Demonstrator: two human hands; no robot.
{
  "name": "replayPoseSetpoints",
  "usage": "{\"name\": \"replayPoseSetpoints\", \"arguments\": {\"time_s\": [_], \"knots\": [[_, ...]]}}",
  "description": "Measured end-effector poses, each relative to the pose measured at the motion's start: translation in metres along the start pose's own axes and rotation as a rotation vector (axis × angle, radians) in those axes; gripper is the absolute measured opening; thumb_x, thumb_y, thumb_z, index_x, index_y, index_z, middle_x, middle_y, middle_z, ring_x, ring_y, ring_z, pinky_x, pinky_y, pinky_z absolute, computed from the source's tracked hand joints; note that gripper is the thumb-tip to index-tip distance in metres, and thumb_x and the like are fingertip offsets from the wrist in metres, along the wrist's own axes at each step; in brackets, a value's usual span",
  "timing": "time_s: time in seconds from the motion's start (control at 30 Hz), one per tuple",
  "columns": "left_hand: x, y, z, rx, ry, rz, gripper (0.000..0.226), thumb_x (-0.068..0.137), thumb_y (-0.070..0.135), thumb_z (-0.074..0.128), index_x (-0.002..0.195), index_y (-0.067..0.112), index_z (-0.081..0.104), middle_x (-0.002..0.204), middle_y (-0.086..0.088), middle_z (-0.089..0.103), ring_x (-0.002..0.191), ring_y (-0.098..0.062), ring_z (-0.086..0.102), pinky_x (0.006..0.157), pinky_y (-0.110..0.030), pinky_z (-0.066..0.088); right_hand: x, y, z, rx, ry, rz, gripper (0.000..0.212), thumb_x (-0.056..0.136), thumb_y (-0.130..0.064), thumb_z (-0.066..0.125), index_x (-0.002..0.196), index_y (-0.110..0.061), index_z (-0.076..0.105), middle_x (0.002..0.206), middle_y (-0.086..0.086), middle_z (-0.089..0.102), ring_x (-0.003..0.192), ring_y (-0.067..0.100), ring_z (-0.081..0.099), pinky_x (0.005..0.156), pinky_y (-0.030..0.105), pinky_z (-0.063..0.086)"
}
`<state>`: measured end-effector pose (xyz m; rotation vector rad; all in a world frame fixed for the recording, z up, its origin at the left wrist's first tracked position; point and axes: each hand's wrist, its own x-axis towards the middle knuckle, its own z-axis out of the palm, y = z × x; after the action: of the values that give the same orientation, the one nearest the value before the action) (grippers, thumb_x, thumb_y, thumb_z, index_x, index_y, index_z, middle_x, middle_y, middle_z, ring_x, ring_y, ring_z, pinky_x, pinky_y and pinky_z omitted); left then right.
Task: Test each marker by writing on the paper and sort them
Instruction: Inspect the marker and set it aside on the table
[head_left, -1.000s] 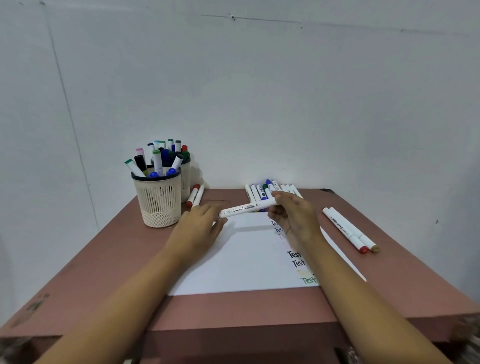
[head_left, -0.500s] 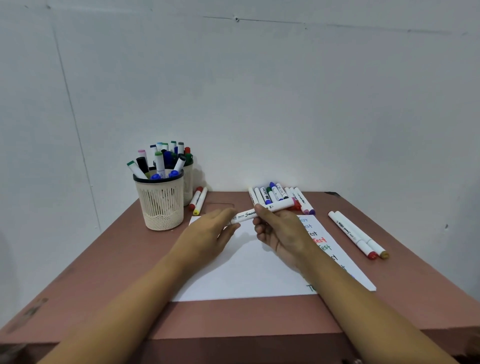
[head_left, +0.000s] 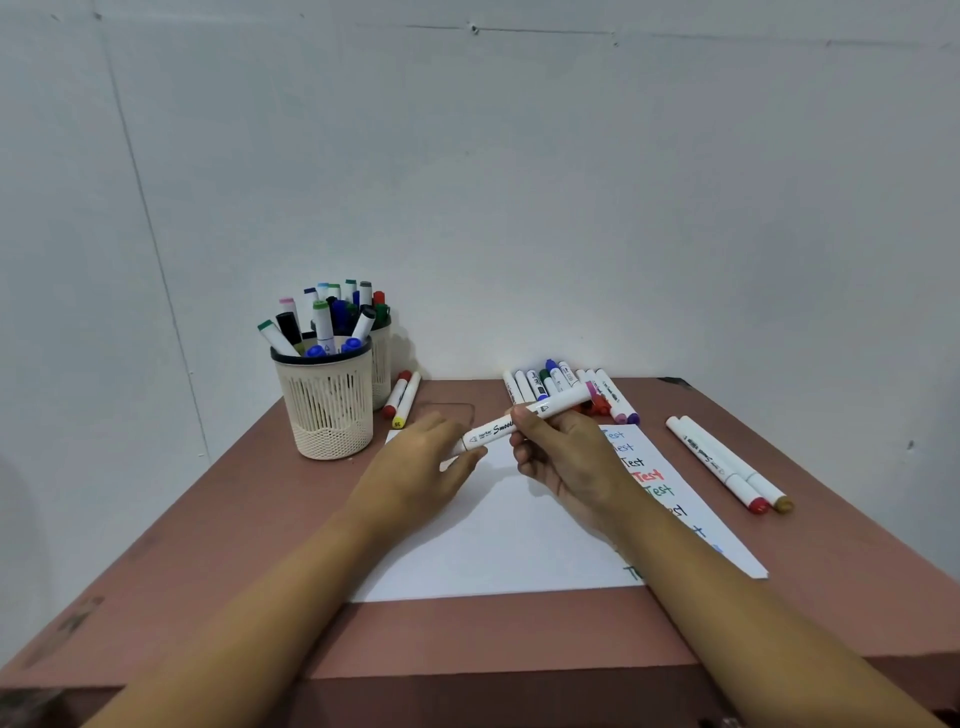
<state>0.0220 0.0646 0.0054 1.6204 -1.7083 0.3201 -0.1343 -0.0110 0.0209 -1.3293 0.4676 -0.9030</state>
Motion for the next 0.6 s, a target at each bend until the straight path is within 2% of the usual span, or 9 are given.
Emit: {"name": "replayPoseSetpoints", "arguments": {"time_s": [0.1,0.2,0.33,0.43,0.47,0.53,0.6], "knots": [[0.000,0.001,0.002,-0.013,-0.056,-0.024,0.029,0.093,0.029,0.052,0.099,0.002,0.060,0.065,0.009,0.044,0.060,-0.013,0.043,0.057,-0.032,0.034,0.002,0.002,0.000,-0.037,-0.005,-0.027,0.016,0.094,-0.018,0.058,0.085,-0.009,0.066,0.065,0.000,0.057,0.055,0.007,0.051,0.055,0.018,0.047],[0.000,0.001,0.003,-0.040,-0.076,-0.033,0.020,0.094,0.022,0.053,0.099,0.003,0.056,0.060,0.009,0.038,0.056,-0.009,0.040,0.053,-0.025,0.025,0.004,0.004,-0.001,-0.038,-0.026,-0.029,0.017,0.095,-0.019,0.057,0.085,-0.009,0.066,0.065,0.000,0.055,0.057,0.007,0.050,0.056,0.018,0.046],[0.000,0.000,0.002,-0.078,-0.048,-0.043,0.023,0.092,0.030,0.057,0.096,0.008,0.059,0.051,0.009,0.038,0.052,-0.006,0.043,0.050,-0.022,0.024,0.005,0.002,-0.003,0.010,-0.038,-0.024,0.018,0.095,-0.017,0.055,0.083,-0.008,0.065,0.065,0.001,0.053,0.056,0.007,0.048,0.056,0.016,0.044],[-0.001,-0.001,0.000,-0.074,-0.005,-0.043,0.046,0.083,0.055,0.049,0.097,0.015,0.065,0.054,0.015,0.050,0.056,0.003,0.047,0.048,-0.017,0.028,0.005,0.001,-0.004,-0.005,-0.049,-0.040,0.019,0.096,-0.017,0.054,0.082,-0.009,0.064,0.065,0.001,0.052,0.056,0.007,0.047,0.056,0.017,0.044],[-0.001,-0.001,-0.001,-0.074,-0.005,-0.048,0.048,0.082,0.058,0.050,0.099,0.016,0.066,0.057,0.018,0.051,0.056,0.004,0.047,0.048,-0.016,0.029,0.004,0.001,-0.003,-0.017,-0.042,-0.041,0.019,0.096,-0.018,0.054,0.081,-0.010,0.064,0.065,0.002,0.051,0.055,0.008,0.046,0.055,0.017,0.043],[0.001,-0.003,-0.001,-0.065,-0.021,-0.089,0.038,0.084,0.050,0.061,0.109,0.021,0.064,0.054,0.012,0.047,0.056,0.002,0.048,0.051,-0.013,0.032,0.002,-0.001,-0.002,-0.009,0.005,-0.041,0.019,0.096,-0.018,0.055,0.081,-0.008,0.061,0.067,0.004,0.051,0.053,0.009,0.046,0.053,0.018,0.043],[0.003,-0.006,-0.001,-0.072,-0.041,-0.138,0.038,0.085,0.038,0.065,0.119,0.024,0.056,0.064,0.011,0.050,0.061,-0.002,0.050,0.056,-0.013,0.035,0.004,-0.006,-0.003,0.087,0.107,-0.046,0.016,0.097,-0.019,0.054,0.085,-0.010,0.059,0.070,0.007,0.053,0.052,0.012,0.049,0.051,0.020,0.045]]}}
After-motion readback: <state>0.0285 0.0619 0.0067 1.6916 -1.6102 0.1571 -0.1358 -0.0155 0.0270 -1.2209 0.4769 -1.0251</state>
